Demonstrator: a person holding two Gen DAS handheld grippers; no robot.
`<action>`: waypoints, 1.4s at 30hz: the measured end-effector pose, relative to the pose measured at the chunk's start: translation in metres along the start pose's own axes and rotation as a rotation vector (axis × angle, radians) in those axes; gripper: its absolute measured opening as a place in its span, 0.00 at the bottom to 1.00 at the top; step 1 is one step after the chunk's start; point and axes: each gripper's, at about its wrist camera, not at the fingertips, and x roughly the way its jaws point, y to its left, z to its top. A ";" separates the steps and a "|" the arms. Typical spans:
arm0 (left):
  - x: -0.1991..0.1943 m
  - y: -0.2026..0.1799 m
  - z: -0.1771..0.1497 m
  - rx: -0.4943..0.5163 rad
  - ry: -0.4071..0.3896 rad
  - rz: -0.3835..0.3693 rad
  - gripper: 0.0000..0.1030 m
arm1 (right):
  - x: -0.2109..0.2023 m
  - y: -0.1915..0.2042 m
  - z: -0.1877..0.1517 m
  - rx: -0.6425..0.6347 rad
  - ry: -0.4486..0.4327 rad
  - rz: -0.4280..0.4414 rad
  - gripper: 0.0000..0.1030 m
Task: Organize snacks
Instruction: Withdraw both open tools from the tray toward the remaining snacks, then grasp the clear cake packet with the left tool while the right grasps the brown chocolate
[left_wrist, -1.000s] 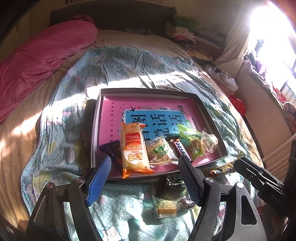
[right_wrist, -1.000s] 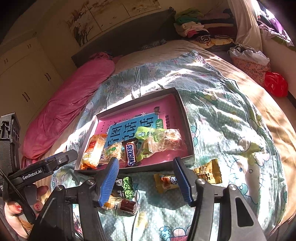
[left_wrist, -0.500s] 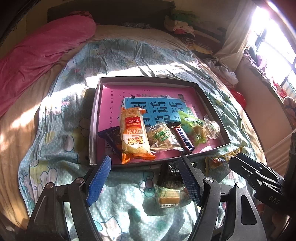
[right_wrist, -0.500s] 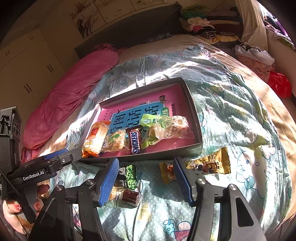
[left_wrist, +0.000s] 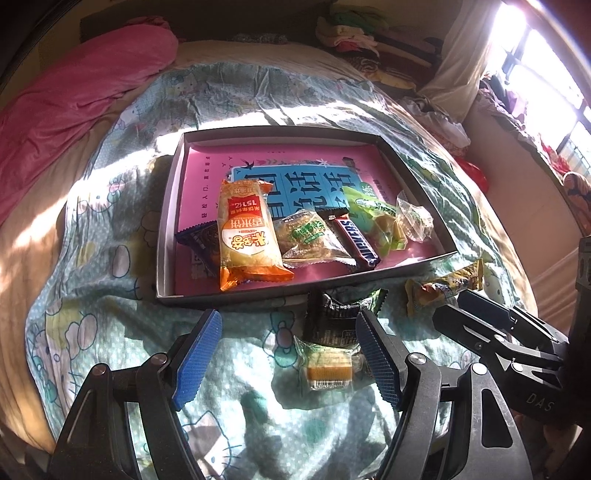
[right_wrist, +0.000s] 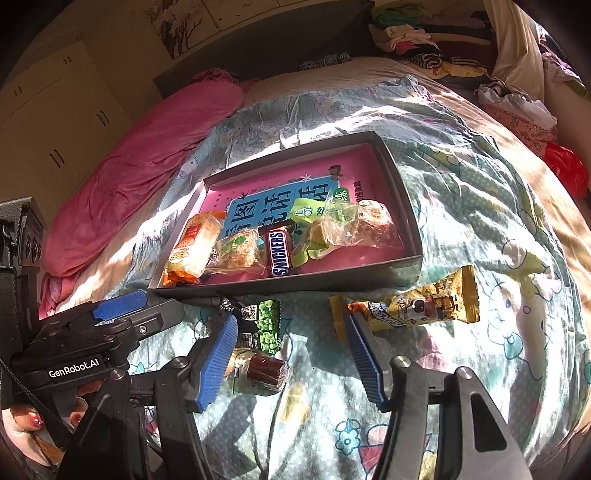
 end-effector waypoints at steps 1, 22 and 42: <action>0.001 0.000 -0.001 0.002 0.003 0.001 0.74 | 0.001 0.001 -0.002 -0.004 0.006 0.002 0.59; 0.017 -0.007 -0.028 0.040 0.113 -0.023 0.74 | 0.043 0.023 -0.039 -0.131 0.170 -0.044 0.59; 0.051 -0.016 -0.033 0.003 0.227 -0.044 0.74 | 0.061 0.030 -0.044 -0.241 0.154 -0.035 0.36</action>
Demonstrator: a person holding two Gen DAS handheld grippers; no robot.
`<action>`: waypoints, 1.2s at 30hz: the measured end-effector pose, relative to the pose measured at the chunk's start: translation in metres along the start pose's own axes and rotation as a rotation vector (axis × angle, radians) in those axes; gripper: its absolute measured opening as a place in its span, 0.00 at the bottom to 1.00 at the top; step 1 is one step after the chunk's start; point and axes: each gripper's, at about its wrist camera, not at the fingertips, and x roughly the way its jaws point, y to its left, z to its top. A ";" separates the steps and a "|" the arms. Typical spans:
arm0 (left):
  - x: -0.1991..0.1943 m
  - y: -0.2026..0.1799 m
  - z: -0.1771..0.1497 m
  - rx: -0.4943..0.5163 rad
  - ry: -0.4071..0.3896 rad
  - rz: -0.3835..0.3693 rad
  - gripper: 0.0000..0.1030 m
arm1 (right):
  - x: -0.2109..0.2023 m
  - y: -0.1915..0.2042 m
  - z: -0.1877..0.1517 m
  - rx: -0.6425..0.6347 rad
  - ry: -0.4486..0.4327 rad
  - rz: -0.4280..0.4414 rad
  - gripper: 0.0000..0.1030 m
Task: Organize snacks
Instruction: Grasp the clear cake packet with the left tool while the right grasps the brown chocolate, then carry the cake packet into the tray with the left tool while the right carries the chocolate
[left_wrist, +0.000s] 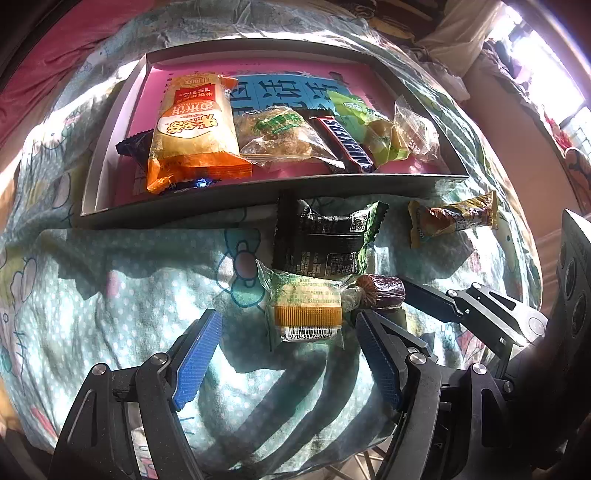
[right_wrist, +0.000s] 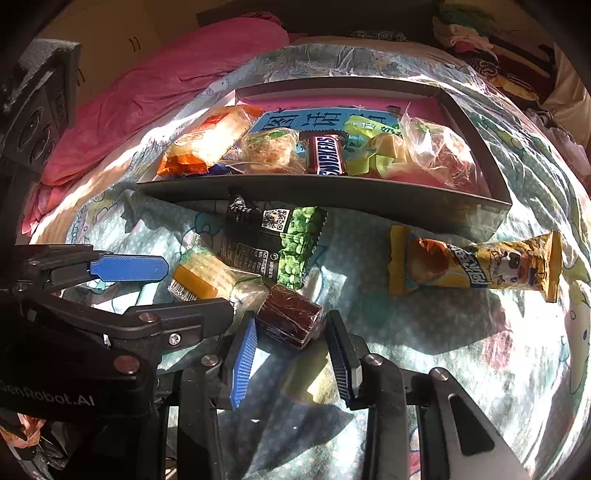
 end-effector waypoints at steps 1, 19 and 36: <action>0.001 0.000 0.001 -0.002 0.002 0.000 0.74 | -0.001 -0.001 0.000 0.002 -0.002 -0.001 0.36; 0.013 0.001 0.007 -0.021 0.008 -0.017 0.50 | -0.012 -0.023 -0.001 0.088 -0.010 0.003 0.36; -0.020 0.015 0.006 -0.049 -0.064 -0.091 0.39 | -0.024 -0.029 0.004 0.126 -0.036 0.020 0.36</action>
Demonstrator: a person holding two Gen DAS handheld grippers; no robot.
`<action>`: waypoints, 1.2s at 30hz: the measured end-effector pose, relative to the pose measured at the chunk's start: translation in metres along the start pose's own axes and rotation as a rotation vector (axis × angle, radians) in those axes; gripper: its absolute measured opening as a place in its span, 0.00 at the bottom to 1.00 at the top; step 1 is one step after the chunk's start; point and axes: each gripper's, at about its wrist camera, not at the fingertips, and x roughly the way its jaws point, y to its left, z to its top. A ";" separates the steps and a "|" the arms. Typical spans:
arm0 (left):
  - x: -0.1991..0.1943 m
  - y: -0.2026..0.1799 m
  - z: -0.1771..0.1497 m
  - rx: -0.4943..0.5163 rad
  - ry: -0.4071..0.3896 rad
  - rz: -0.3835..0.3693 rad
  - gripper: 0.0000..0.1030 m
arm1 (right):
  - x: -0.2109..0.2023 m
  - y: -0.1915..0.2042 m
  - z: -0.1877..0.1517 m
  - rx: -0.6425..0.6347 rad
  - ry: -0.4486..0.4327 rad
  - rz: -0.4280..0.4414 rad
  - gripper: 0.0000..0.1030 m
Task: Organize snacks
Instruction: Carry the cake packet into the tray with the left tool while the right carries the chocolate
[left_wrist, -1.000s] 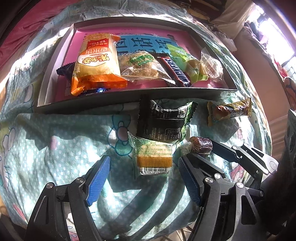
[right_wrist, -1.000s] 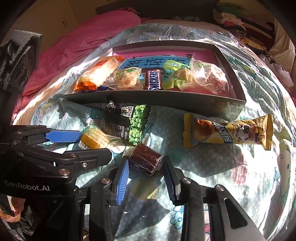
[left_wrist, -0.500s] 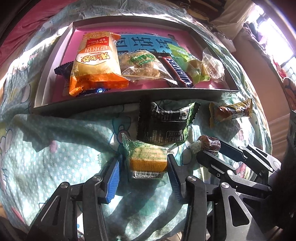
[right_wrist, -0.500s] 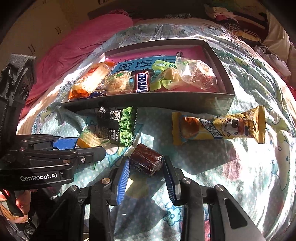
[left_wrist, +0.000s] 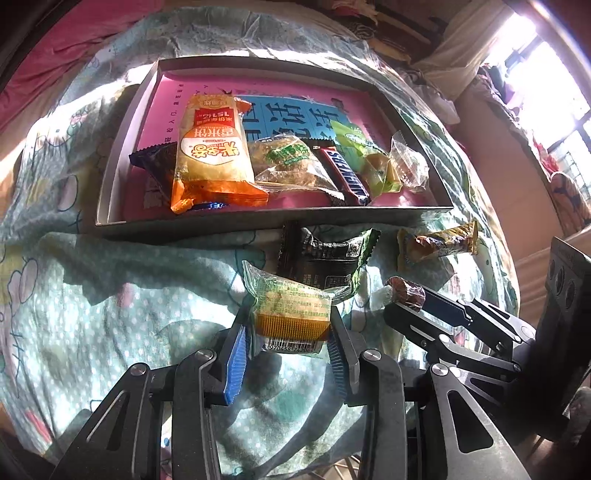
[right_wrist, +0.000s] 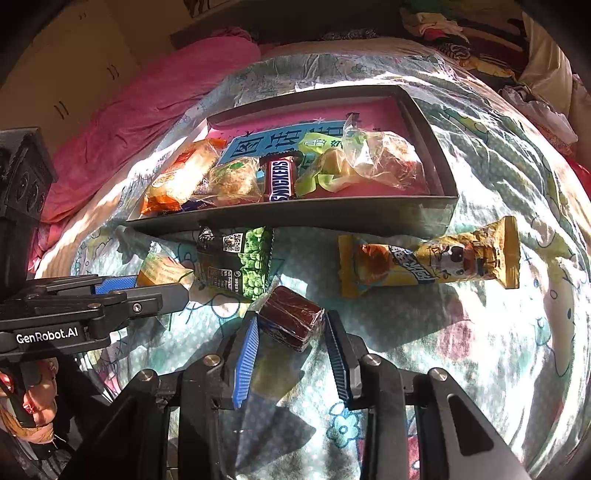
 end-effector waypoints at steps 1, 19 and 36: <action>-0.003 -0.001 0.000 0.002 -0.007 -0.001 0.39 | -0.001 0.000 0.001 0.001 -0.003 0.001 0.36; -0.029 -0.019 0.019 0.038 -0.089 -0.010 0.39 | -0.025 -0.006 0.016 0.020 -0.085 0.030 0.36; -0.030 -0.026 0.048 0.031 -0.122 -0.007 0.39 | -0.041 -0.023 0.039 0.045 -0.160 -0.008 0.36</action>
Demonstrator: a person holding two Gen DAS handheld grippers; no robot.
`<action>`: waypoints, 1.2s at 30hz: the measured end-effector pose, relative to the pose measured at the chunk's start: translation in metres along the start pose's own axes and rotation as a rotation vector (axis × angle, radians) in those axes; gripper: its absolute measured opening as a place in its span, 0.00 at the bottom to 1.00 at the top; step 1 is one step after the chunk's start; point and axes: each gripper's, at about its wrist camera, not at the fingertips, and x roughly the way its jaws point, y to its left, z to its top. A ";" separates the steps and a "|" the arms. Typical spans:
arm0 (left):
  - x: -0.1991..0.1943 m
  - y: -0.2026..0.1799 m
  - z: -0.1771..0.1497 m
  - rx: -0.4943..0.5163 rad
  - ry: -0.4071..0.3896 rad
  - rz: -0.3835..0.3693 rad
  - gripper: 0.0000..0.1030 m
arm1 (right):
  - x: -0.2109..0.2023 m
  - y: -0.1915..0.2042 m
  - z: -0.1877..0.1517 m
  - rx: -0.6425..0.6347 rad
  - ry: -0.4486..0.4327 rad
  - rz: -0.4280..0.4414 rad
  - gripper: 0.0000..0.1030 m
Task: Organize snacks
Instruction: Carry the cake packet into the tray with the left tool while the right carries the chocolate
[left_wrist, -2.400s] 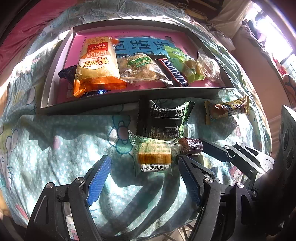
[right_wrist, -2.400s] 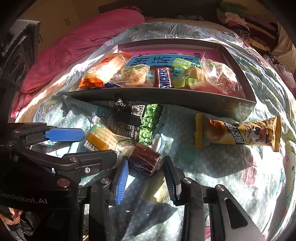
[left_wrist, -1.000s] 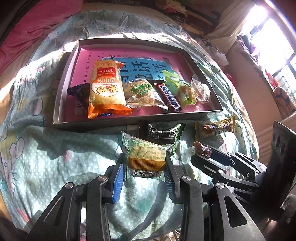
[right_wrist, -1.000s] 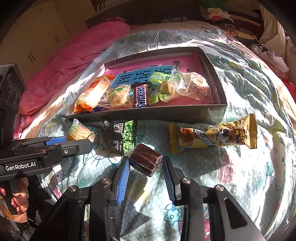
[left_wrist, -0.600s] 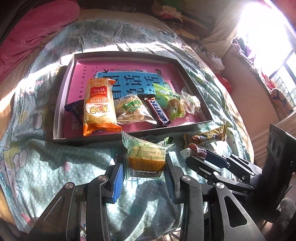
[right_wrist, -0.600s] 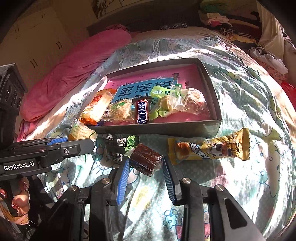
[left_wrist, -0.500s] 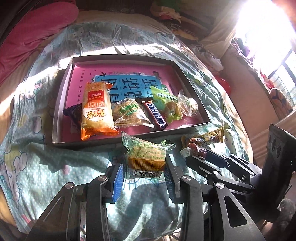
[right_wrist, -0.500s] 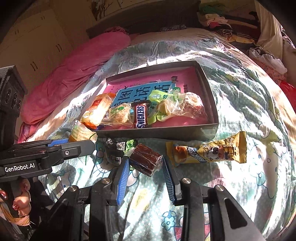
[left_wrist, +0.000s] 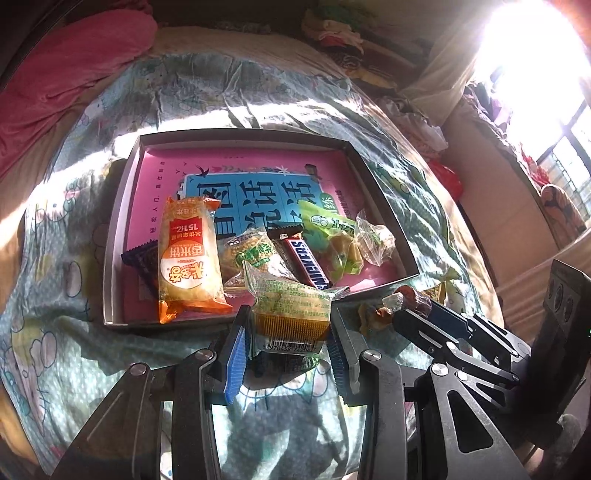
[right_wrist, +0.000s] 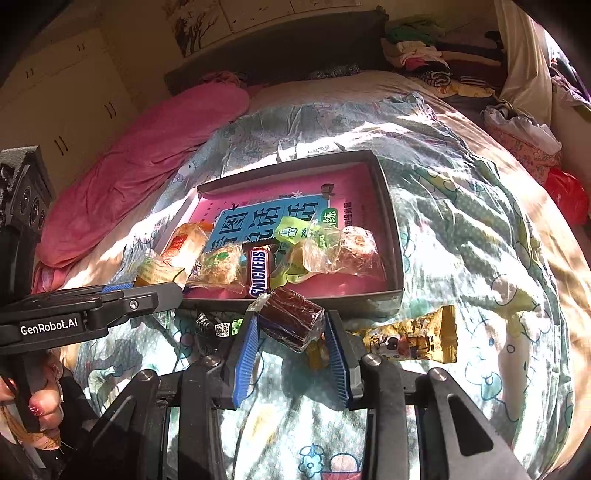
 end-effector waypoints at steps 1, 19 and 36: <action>0.001 -0.001 0.002 0.001 0.000 0.001 0.39 | 0.000 -0.001 0.002 0.004 -0.002 -0.001 0.36; 0.036 -0.012 0.025 0.024 0.024 0.014 0.39 | 0.018 -0.027 0.018 0.056 -0.001 -0.055 0.36; 0.062 -0.021 0.038 0.060 0.041 0.043 0.40 | 0.035 -0.033 0.025 0.060 0.013 -0.074 0.36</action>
